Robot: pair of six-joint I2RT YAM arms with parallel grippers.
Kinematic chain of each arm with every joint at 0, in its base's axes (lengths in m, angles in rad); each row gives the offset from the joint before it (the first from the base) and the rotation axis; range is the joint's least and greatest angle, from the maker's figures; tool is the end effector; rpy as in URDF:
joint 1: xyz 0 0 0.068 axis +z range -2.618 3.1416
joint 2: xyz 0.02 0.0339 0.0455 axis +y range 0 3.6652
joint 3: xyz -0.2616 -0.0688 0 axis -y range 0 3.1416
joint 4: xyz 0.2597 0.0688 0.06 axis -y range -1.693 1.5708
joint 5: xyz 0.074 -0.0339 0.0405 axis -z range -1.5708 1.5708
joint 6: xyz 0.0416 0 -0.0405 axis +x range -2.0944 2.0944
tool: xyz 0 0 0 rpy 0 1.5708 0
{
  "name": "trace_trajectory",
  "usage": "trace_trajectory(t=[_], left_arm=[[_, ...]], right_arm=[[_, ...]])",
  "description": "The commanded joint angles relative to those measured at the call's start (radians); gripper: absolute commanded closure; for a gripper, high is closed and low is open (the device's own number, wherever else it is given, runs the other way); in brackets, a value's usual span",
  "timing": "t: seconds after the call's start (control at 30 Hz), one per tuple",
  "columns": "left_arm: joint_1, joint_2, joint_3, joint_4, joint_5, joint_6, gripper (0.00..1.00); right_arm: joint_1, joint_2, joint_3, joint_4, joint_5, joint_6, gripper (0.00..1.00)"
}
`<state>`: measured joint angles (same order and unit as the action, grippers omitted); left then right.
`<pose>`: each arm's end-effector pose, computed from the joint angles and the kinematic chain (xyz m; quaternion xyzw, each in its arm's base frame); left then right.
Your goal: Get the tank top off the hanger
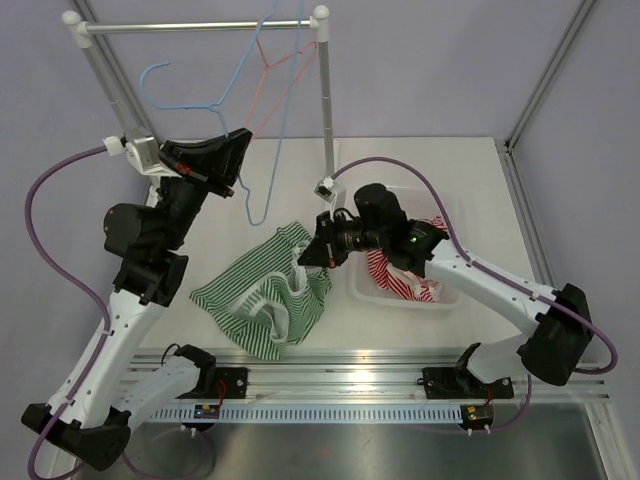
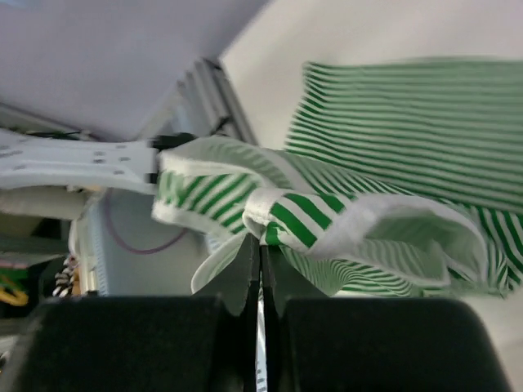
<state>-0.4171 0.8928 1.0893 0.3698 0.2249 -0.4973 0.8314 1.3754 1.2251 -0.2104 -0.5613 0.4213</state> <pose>0.1750 -0.0877 0.4882 0.0791 0.4819 -0.4329 0.7577 0.2108 0.2640 0.3520 -0.3152 0.7417 0.5049 0.3093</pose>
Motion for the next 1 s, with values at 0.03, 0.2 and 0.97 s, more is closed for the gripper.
trace_trajectory(t=[0.03,0.2,0.97], left_arm=[[-0.003,-0.037,0.141,0.009,-0.134,0.128,1.0],[-0.002,-0.074,0.256,-0.355,-0.263,0.204,1.0],[0.213,0.175,0.541,-1.189,-0.315,0.299,1.0]], right_arm=[[0.002,0.065,-0.114,-0.018,0.193,-0.026,1.0],[0.034,0.096,-0.059,-0.021,0.216,-0.029,1.0],[0.16,0.111,-0.031,-0.071,0.522,-0.13,0.01]])
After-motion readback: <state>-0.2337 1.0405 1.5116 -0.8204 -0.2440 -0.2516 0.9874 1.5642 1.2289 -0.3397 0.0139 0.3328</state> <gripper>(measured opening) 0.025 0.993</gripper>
